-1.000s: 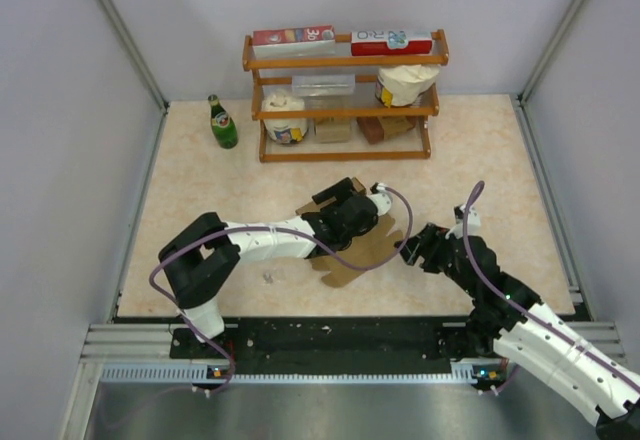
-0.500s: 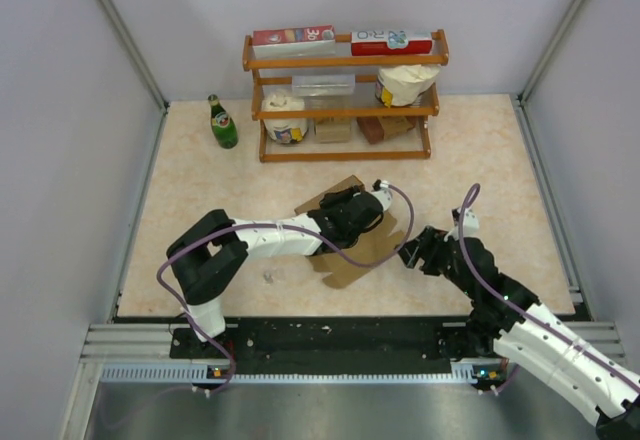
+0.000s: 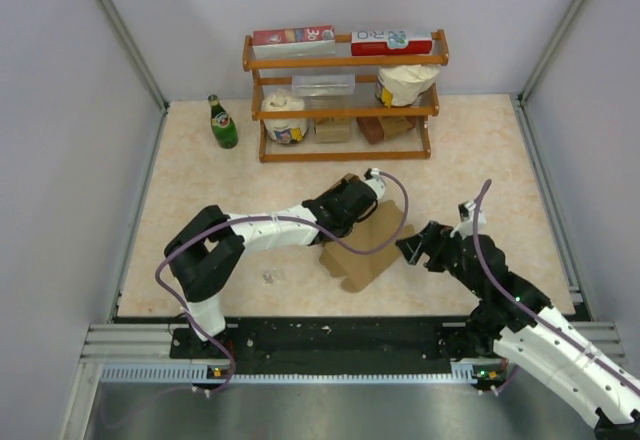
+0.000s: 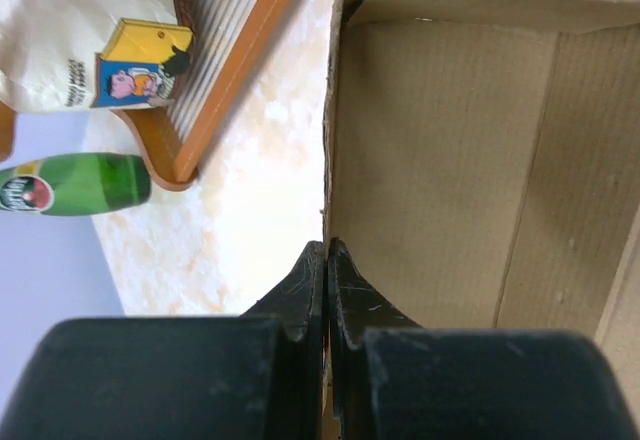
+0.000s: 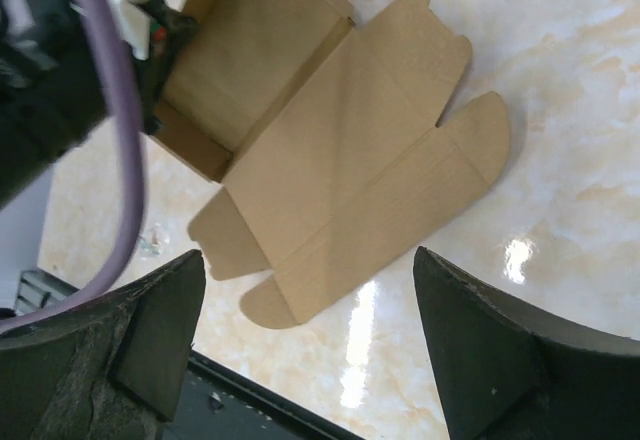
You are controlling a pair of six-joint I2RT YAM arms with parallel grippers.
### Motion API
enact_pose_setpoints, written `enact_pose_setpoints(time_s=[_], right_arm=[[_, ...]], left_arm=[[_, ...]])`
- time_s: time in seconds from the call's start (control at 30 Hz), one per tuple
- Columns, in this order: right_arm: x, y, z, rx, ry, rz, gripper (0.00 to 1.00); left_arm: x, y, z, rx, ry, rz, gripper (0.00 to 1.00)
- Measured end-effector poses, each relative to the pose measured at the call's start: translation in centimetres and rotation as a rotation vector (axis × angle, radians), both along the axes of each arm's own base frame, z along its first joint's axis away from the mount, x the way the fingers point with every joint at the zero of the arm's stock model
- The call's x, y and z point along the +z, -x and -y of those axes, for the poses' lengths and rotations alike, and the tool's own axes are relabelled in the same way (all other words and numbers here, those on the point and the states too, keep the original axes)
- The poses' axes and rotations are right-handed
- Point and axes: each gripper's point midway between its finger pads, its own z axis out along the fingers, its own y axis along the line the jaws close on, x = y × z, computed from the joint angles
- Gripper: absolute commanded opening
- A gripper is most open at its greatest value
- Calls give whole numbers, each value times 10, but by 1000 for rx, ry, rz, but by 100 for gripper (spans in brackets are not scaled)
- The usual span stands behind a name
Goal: Fold the paper box
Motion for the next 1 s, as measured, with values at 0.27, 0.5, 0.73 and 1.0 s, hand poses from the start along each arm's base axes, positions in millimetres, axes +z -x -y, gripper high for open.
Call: enact_pose_setpoints(time_s=[0.27,0.5,0.73,1.0], right_arm=[[34,-1,12,-84,-59,18,86],[18,-3,19,-143,-47,-26,91],[-20,-5,15,-158,-36,-89,87],[-32,-18,-7,-131,-97,-88,69]], left_arm=[[-21,0,-11,106,160,-120,0],[-34,11,-4,151,268,-205,0],[-39,16,-1,175,319,-239,0],[-45,21,-1,182,334,-263,0]])
